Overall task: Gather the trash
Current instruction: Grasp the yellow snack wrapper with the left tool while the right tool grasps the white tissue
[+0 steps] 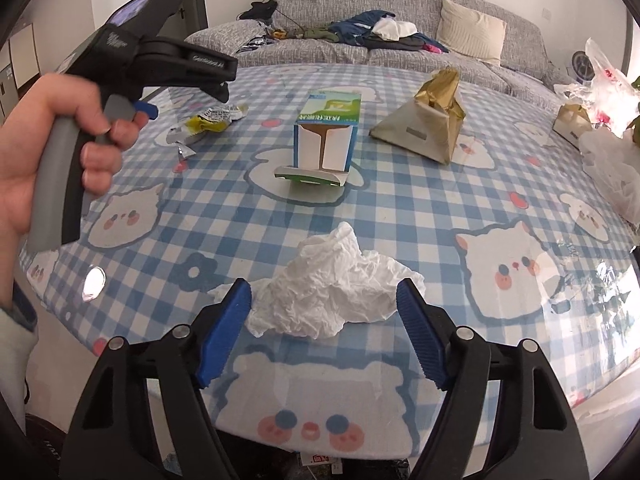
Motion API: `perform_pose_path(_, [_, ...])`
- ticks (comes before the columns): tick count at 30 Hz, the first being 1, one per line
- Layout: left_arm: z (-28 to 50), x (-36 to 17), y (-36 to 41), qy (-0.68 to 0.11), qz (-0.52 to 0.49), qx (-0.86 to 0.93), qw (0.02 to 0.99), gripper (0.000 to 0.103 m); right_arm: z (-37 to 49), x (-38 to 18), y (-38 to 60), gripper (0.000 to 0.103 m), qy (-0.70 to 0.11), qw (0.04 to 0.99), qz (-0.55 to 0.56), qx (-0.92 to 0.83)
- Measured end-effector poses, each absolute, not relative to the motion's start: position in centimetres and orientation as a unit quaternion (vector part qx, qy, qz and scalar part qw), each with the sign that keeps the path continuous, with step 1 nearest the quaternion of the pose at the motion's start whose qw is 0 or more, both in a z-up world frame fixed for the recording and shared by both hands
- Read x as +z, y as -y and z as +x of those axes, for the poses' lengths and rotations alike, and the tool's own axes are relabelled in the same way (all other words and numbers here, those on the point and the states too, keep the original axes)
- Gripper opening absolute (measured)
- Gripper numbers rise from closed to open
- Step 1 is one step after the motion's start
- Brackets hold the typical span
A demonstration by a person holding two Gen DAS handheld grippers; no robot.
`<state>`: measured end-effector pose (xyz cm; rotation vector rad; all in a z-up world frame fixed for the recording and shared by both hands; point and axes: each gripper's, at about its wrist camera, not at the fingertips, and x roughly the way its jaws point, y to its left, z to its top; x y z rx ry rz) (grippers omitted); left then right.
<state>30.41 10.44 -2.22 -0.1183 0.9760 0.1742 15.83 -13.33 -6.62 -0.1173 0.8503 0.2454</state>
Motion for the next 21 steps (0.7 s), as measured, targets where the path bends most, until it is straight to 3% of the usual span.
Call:
perform_pose_path(12, [34.0,-5.2,-10.5,-0.506,-0.066,0.096,0.854,0.084,17.1,-7.2,13.1,0.062,-0.415,0.899,-0.062,0.126])
perform_pose_path(21, [34.0,-5.5,-9.7,-0.51,-0.055,0.1,0.853,0.063,17.6,-7.2,12.8,0.046,-0.412,0.899,-0.072,0.131])
